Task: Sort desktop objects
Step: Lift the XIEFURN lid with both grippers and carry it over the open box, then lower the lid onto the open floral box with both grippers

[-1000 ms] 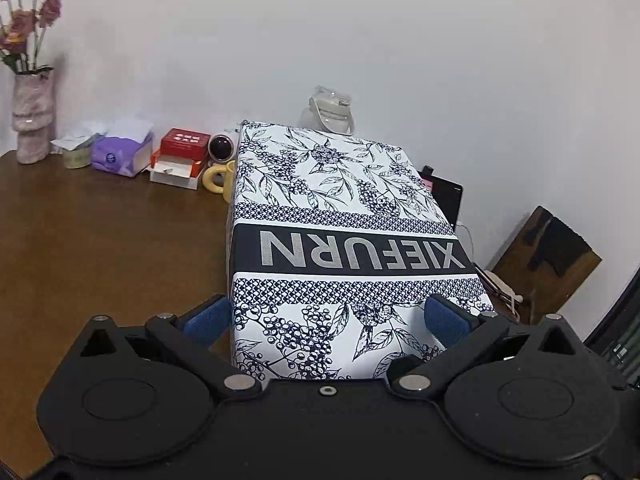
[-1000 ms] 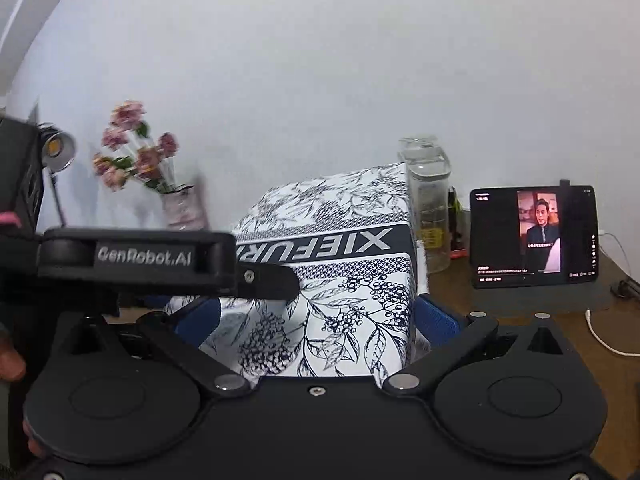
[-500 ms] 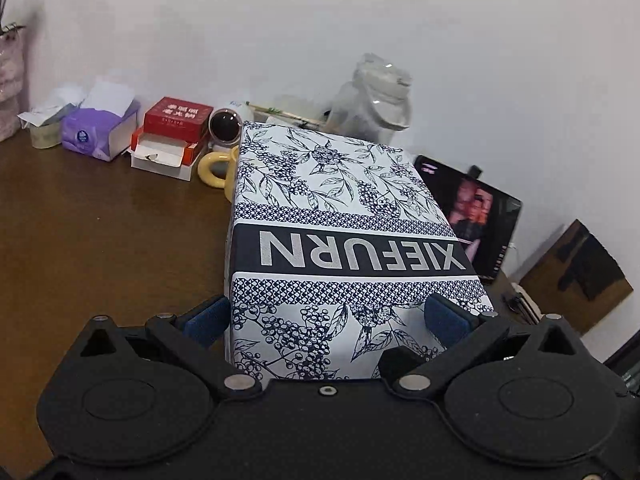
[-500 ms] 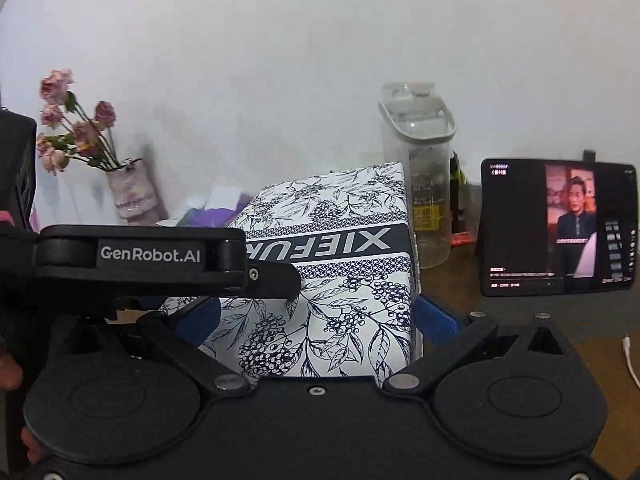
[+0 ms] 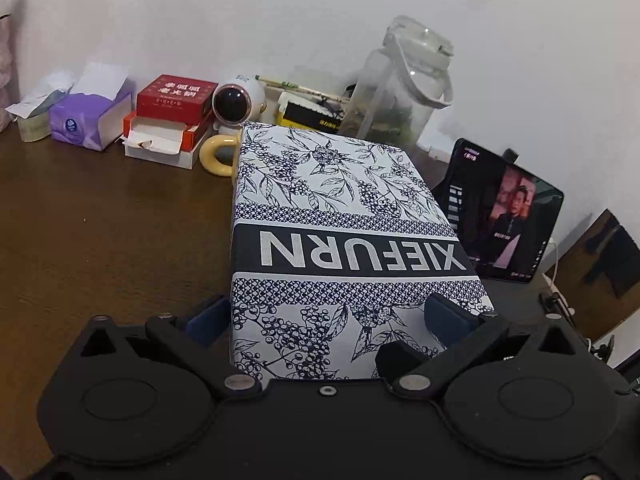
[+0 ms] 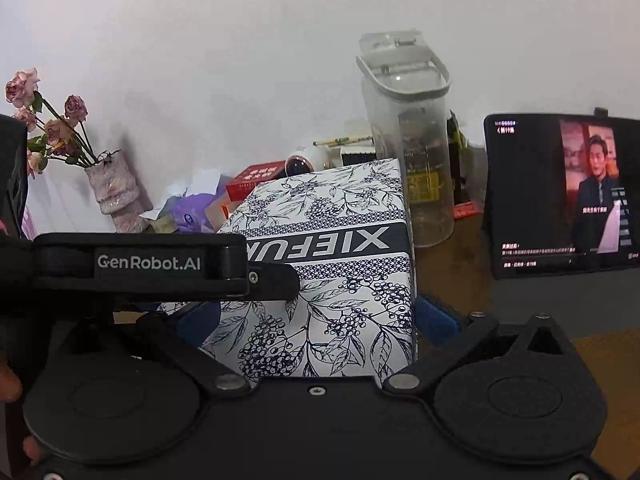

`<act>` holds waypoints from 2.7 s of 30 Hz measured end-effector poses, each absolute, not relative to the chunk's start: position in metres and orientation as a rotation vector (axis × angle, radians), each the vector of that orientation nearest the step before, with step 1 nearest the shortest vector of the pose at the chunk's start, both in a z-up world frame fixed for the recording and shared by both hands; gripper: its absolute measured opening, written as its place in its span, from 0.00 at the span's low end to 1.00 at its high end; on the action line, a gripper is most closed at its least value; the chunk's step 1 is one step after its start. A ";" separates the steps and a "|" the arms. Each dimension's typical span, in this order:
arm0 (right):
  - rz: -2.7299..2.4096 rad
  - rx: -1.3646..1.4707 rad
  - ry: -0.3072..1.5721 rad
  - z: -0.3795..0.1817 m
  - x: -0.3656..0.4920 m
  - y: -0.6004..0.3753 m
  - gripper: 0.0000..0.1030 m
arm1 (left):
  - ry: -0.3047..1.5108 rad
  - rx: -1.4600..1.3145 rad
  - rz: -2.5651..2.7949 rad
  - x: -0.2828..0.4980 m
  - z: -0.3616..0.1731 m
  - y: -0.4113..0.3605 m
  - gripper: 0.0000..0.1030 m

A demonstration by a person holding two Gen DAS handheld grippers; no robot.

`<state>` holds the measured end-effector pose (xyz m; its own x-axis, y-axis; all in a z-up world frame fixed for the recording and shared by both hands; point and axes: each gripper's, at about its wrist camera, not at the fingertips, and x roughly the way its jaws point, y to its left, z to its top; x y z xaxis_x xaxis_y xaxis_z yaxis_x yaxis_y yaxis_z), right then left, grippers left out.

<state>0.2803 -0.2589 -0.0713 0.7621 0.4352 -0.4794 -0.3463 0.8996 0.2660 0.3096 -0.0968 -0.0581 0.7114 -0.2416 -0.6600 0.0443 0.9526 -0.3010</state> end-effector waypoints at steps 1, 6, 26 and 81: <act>0.429 0.167 0.563 -0.072 0.281 -0.259 1.00 | 0.769 -0.271 -0.158 0.311 -0.059 -0.097 1.00; 0.436 0.174 0.574 -0.077 0.286 -0.262 1.00 | 0.786 -0.260 -0.145 0.317 -0.064 -0.099 1.00; 0.450 0.179 0.579 -0.080 0.284 -0.270 0.97 | 0.843 -0.272 -0.180 0.318 -0.063 -0.097 1.00; 0.314 0.120 0.528 0.042 0.005 -0.223 1.00 | 0.490 0.054 -0.110 0.037 0.061 0.023 1.00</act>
